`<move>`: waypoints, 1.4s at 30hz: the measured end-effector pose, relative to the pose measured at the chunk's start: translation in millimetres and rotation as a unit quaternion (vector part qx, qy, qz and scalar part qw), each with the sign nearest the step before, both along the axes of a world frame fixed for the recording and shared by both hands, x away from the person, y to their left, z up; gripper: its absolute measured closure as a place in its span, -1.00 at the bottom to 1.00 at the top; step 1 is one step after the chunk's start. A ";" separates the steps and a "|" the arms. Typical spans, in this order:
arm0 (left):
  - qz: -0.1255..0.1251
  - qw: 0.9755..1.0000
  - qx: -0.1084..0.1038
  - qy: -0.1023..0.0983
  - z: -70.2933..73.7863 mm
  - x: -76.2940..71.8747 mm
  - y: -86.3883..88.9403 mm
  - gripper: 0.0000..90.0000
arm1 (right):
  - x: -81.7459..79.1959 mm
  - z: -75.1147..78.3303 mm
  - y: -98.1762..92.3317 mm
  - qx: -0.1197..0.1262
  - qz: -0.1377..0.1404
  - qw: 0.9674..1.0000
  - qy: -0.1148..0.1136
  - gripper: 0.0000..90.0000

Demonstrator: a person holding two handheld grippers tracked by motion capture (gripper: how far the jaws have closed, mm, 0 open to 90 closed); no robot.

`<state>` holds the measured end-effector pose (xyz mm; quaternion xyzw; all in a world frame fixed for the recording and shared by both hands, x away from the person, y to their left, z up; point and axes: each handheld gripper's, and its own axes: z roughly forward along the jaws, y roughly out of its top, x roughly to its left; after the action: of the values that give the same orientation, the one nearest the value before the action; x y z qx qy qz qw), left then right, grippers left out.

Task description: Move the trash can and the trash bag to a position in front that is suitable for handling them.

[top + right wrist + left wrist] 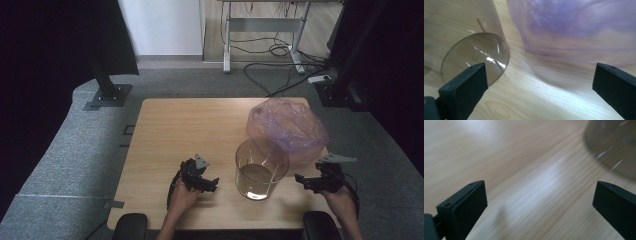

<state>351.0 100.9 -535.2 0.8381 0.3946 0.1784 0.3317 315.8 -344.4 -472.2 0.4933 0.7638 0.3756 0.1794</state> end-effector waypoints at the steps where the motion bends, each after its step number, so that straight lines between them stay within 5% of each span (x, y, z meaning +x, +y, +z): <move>1: 0.004 1.000 0.002 0.002 -2.9 -0.9 5.7 -1.00 | -1.5 7.1 -3.9 0.002 -0.002 1.000 0.000 -0.99; 7: 0.027 0.999 -0.013 0.012 -14.2 -3.5 32.7 -1.00 | 5.4 42.4 -13.8 -0.003 -0.019 1.000 -0.008 -0.96; 11: 0.025 1.000 -0.005 0.011 -14.6 -2.3 33.6 -1.00 | 22.0 60.9 -10.8 -0.011 -0.020 1.000 -0.013 -0.96; 15: 0.017 1.000 -0.006 0.012 -14.6 -0.6 32.4 -1.00 | 56.9 79.5 -1.5 -0.023 -0.036 0.999 -0.014 -0.96; 20: 0.003 1.000 -0.006 0.013 -14.7 3.1 34.4 -1.00 | 108.5 80.6 10.8 -0.055 -0.076 0.996 0.002 -0.96; 21: 0.003 1.000 -0.006 0.013 -14.7 3.1 34.4 -1.00 | 108.5 80.6 10.8 -0.055 -0.076 0.996 0.002 -0.96; 23: 0.001 1.000 -0.006 0.013 -14.6 3.9 34.9 -1.00 | 133.6 66.2 17.2 -0.082 -0.095 0.992 0.014 -0.91; 25: 0.001 1.000 -0.006 0.013 -14.6 3.9 35.0 -1.00 | 141.1 57.7 19.1 -0.094 -0.098 0.990 0.024 -0.88; 26: 0.001 1.000 -0.006 0.013 -14.6 3.9 35.0 -1.00 | 152.0 36.7 23.2 -0.113 -0.100 0.987 0.048 -0.87; 27: 0.001 1.000 -0.006 0.013 -14.6 3.9 35.0 -1.00 | 152.0 36.7 23.2 -0.113 -0.100 0.987 0.048 -0.87; 28: 0.001 1.000 -0.006 0.013 -14.7 3.9 35.0 -1.00 | 156.3 13.9 25.5 -0.113 -0.095 0.986 0.075 -0.86; 30: 0.001 1.000 -0.006 0.013 -14.6 3.9 35.1 -1.00 | 156.2 3.2 26.2 -0.112 -0.092 0.986 0.086 -0.86; 34: 0.001 1.000 -0.006 0.013 -14.7 3.9 35.0 -1.00 | 145.0 -34.1 20.2 -0.113 -0.082 0.983 0.118 -0.89; 42: 0.001 1.000 -0.006 0.013 -14.6 3.9 35.0 -1.00 | 107.1 -46.2 5.3 -0.114 -0.077 0.984 0.112 -0.88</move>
<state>354.9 135.9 -549.8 0.8381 0.4005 0.1654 0.3314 422.9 -339.1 -518.4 0.5662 0.7764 0.2137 0.1757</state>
